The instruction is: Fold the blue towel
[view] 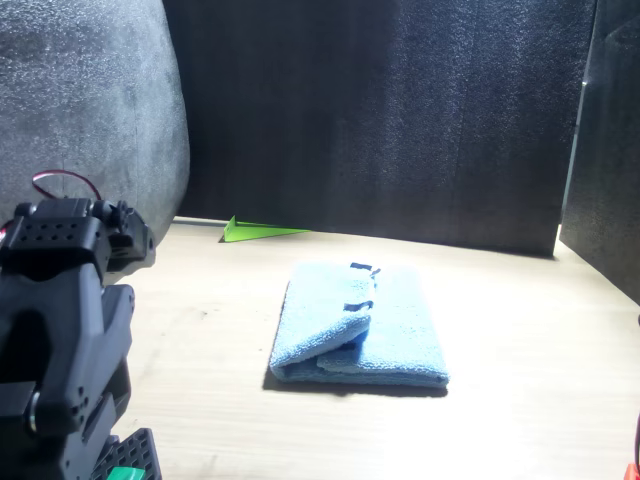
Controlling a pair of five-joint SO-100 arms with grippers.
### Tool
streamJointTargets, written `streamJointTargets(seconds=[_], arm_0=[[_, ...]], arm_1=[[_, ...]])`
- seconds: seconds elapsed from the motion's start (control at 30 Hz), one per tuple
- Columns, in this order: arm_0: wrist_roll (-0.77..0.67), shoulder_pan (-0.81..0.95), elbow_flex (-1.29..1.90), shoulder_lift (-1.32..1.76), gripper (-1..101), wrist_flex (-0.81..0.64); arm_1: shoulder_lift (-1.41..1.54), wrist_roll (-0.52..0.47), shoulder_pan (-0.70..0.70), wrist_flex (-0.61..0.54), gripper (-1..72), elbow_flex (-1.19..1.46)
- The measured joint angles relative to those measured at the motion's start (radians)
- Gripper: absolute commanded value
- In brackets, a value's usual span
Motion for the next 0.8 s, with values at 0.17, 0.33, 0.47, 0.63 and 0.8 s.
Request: streamJointTargets(seconds=[0.17, 0.33, 0.47, 0.63, 0.8], arm_0=[[0.015, -0.014, 0.0, 0.0, 0, 0.0], [0.015, -0.014, 0.0, 0.0, 0, 0.0], [0.015, -0.014, 0.0, 0.0, 0, 0.0], [0.015, -0.014, 0.0, 0.0, 0, 0.0], [0.015, -0.014, 0.0, 0.0, 0, 0.0]], arm_1=[[0.003, 0.0, 0.0, 0.0, 0.0, 0.0], [0.003, 0.0, 0.002, 0.0, 0.0, 0.0], [0.003, 0.0, 0.002, 0.0, 0.0, 0.0], [0.003, 0.0, 0.002, 0.0, 0.0, 0.0], [0.003, 0.0, 0.002, 0.0, 0.0, 0.0]])
